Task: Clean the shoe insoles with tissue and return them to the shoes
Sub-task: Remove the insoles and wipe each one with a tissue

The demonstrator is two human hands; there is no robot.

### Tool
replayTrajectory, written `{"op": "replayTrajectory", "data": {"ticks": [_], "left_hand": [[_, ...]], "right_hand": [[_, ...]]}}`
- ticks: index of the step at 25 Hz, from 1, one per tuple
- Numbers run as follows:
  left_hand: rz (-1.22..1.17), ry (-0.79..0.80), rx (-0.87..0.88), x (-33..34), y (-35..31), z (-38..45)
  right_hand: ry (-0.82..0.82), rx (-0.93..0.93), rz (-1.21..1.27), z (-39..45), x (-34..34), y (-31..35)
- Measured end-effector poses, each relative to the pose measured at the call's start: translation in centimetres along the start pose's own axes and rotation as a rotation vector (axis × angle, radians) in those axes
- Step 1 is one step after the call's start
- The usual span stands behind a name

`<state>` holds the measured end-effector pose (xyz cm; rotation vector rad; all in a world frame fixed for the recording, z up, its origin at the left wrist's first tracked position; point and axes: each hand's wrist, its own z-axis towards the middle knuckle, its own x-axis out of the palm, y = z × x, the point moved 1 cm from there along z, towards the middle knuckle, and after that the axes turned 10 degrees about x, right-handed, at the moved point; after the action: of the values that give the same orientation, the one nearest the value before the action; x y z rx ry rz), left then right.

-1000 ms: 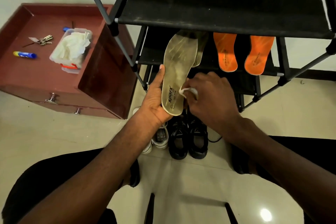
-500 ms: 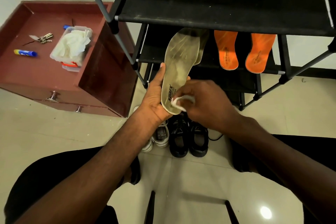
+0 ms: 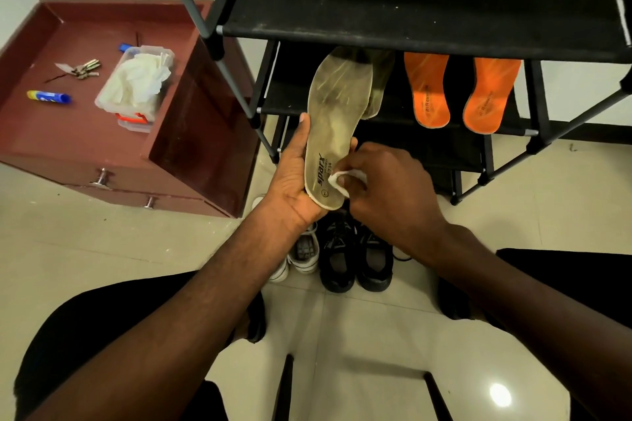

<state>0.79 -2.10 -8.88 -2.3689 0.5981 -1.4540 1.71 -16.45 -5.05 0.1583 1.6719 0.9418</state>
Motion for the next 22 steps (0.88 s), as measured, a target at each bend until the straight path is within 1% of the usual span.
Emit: {"op": "replayTrajectory", "data": {"ticks": [1,4,5,6,7,8,10,11,12,13,14,15,16,17,18,19,20,21,22], "left_hand": [[0.0,0.002,-0.015,0.1,0.0,-0.1],[0.019,-0.014,-0.016,0.2,0.3,-0.4],[0.01,-0.002,-0.015,0.4,0.4,-0.6],[-0.006,0.019,-0.012,0.7,0.4,-0.8],[-0.015,0.022,-0.009,0.8,0.5,-0.9],[-0.018,0.019,-0.006,0.9,0.5,-1.0],[0.017,0.026,0.015,0.9,0.6,-1.1],[0.023,0.048,0.018,0.9,0.7,-1.2],[0.004,0.071,0.009,1.1,0.8,-1.3],[-0.013,0.085,-0.001,1.2,0.9,-1.2],[-0.034,0.103,-0.005,1.4,0.9,-1.2],[-0.034,0.102,0.0,1.3,0.9,-1.0],[-0.033,0.095,0.006,1.3,0.8,-0.9],[-0.031,0.081,0.002,1.0,0.7,-0.9],[-0.027,0.081,-0.011,1.0,0.7,-1.0],[-0.014,0.077,-0.02,1.0,0.6,-1.1],[-0.016,0.075,-0.018,0.9,0.7,-1.1],[-0.023,0.067,-0.01,0.8,0.7,-1.1],[-0.037,0.068,-0.001,0.8,0.7,-1.0]], "right_hand": [[-0.035,-0.006,-0.02,0.0,0.1,0.0],[0.104,-0.039,0.097,0.2,-0.2,0.1],[0.074,-0.036,0.063,0.4,-0.3,0.1],[-0.005,-0.039,-0.001,0.4,-0.5,0.0],[-0.05,-0.05,-0.016,0.5,-0.4,0.1],[-0.011,-0.069,0.053,0.4,-0.3,0.3],[0.196,-0.105,0.237,0.3,-0.5,0.8],[0.237,-0.124,0.228,0.4,-0.7,0.9],[0.175,-0.135,0.124,0.5,-0.8,0.7],[0.075,-0.121,0.024,0.8,-0.7,0.3],[-0.027,-0.088,-0.036,1.0,-0.8,0.1],[-0.061,-0.059,-0.038,1.2,-0.8,0.1],[-0.027,-0.083,0.006,1.1,-0.8,0.2],[0.051,-0.125,0.047,0.9,-0.5,0.3],[0.123,-0.167,0.044,0.6,-0.5,0.4],[0.144,-0.182,0.002,0.5,-0.6,0.3],[0.109,-0.175,-0.048,0.5,-0.7,0.1],[0.04,-0.157,-0.067,0.5,-0.6,-0.1],[-0.004,-0.143,-0.052,0.5,-0.5,0.0]]}}
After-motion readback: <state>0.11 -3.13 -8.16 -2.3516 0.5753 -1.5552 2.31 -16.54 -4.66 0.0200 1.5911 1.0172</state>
